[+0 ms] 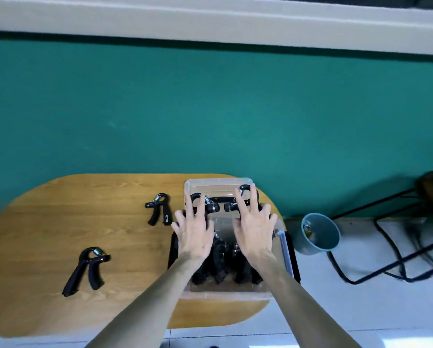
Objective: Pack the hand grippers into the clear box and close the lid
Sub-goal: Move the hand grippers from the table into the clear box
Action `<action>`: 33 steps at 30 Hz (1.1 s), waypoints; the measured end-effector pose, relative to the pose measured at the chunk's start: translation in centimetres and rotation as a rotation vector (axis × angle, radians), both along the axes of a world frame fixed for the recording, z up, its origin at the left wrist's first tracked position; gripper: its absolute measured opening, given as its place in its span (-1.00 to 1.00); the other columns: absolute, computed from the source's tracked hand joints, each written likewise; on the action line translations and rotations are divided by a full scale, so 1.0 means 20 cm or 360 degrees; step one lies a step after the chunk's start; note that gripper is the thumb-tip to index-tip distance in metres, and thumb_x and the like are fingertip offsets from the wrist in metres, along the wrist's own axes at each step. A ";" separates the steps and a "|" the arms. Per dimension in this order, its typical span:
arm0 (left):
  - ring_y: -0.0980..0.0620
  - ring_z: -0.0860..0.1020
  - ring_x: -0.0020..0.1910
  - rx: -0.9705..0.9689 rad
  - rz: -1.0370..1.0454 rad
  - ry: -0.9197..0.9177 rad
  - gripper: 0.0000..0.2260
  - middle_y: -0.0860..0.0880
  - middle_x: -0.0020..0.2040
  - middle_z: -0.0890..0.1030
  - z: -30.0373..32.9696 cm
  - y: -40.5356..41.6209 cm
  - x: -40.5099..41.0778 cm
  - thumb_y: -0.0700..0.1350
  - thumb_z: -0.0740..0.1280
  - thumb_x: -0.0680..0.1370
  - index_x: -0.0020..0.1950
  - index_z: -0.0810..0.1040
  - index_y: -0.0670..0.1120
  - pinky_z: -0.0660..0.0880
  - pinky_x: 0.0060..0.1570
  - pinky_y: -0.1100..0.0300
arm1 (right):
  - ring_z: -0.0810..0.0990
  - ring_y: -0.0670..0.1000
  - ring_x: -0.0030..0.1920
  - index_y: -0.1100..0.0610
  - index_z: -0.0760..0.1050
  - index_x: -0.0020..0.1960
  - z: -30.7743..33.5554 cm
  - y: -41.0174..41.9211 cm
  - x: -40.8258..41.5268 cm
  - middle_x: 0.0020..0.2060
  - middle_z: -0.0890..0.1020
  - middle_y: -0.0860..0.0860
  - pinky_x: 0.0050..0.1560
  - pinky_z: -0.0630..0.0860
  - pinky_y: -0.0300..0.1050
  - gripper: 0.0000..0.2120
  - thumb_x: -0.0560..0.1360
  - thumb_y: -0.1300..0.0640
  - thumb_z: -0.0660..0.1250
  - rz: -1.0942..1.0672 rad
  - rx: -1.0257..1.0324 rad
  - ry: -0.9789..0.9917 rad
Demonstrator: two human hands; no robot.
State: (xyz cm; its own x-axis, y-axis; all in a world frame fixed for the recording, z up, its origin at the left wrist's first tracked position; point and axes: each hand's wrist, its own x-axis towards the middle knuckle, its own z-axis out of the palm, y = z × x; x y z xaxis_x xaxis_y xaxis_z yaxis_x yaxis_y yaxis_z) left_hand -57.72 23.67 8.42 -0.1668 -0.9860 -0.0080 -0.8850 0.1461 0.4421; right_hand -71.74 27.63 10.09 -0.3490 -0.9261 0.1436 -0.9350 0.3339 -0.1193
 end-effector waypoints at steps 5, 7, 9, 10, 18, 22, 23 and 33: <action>-0.18 0.27 0.28 0.0089 -0.0061 -0.0078 -0.40 -0.08 0.66 -0.12 -0.10 0.06 -0.13 -0.01 0.18 0.64 0.63 0.00 0.14 0.27 0.31 -0.19 | 0.40 0.22 -0.05 -0.12 0.12 0.57 -0.10 0.12 -0.12 0.61 0.03 0.11 -0.06 0.36 0.13 -0.25 0.46 0.07 0.36 -0.0058 0.0018 -0.0012; -0.18 0.25 0.30 0.0127 -0.0079 -0.0100 -0.40 -0.07 0.66 -0.11 -0.14 0.10 -0.16 -0.01 0.18 0.65 0.64 -0.02 0.15 0.25 0.33 -0.20 | 0.42 0.26 0.02 -0.13 0.10 0.57 -0.15 0.16 -0.16 0.60 0.05 0.10 -0.04 0.38 0.15 -0.22 0.44 0.07 0.37 -0.0089 0.0046 -0.0047; -0.18 0.24 0.30 0.0150 -0.0098 -0.0130 -0.40 -0.07 0.66 -0.12 -0.19 0.14 -0.19 -0.01 0.17 0.66 0.64 -0.03 0.15 0.25 0.28 -0.16 | 0.43 0.29 0.08 -0.12 0.13 0.56 -0.21 0.20 -0.19 0.59 0.11 0.10 -0.03 0.40 0.17 -0.22 0.42 0.09 0.38 -0.0143 0.0083 -0.0093; -0.17 0.25 0.30 0.0159 -0.0108 -0.0152 -0.41 -0.07 0.66 -0.12 -0.22 0.16 -0.20 -0.01 0.17 0.66 0.64 -0.03 0.15 0.26 0.26 -0.13 | 0.43 0.29 0.09 -0.11 0.15 0.56 -0.25 0.22 -0.20 0.59 0.13 0.10 -0.03 0.41 0.17 -0.22 0.41 0.10 0.38 -0.0163 0.0111 -0.0108; -0.15 0.28 0.25 0.0275 -0.0118 -0.0308 -0.42 -0.10 0.65 -0.14 -0.44 0.26 -0.21 -0.03 0.17 0.66 0.64 -0.01 0.12 0.31 0.19 -0.06 | 0.45 0.26 0.02 -0.10 0.20 0.53 -0.48 0.30 -0.24 0.57 0.19 0.07 -0.10 0.42 0.12 -0.25 0.40 0.09 0.38 -0.0109 0.0278 -0.0165; -0.15 0.29 0.23 0.0281 -0.0092 -0.0351 -0.40 -0.11 0.65 -0.14 -0.51 0.23 -0.22 -0.05 0.18 0.66 0.64 -0.01 0.12 0.31 0.17 -0.05 | 0.42 0.20 0.01 -0.12 0.11 0.57 -0.57 0.27 -0.24 0.59 0.11 0.06 -0.06 0.40 0.10 -0.28 0.47 0.05 0.31 -0.0043 0.0362 -0.0178; -0.15 0.29 0.23 0.0280 -0.0089 -0.0363 -0.40 -0.11 0.65 -0.13 -0.52 0.22 -0.22 -0.06 0.18 0.65 0.64 -0.01 0.11 0.30 0.16 -0.05 | 0.41 0.19 0.00 -0.12 0.11 0.57 -0.59 0.27 -0.23 0.59 0.11 0.06 -0.06 0.39 0.09 -0.28 0.47 0.06 0.30 -0.0040 0.0370 -0.0190; -0.20 0.31 0.18 0.0284 -0.0026 -0.0378 -0.40 -0.13 0.63 -0.08 -0.63 0.19 -0.25 -0.15 0.23 0.62 0.62 0.09 0.04 0.32 0.17 -0.07 | 0.40 0.24 0.11 0.00 0.08 0.59 -0.74 0.21 -0.18 0.60 0.02 0.14 0.07 0.42 0.15 -0.33 0.54 0.07 0.24 0.0035 0.0498 -0.0234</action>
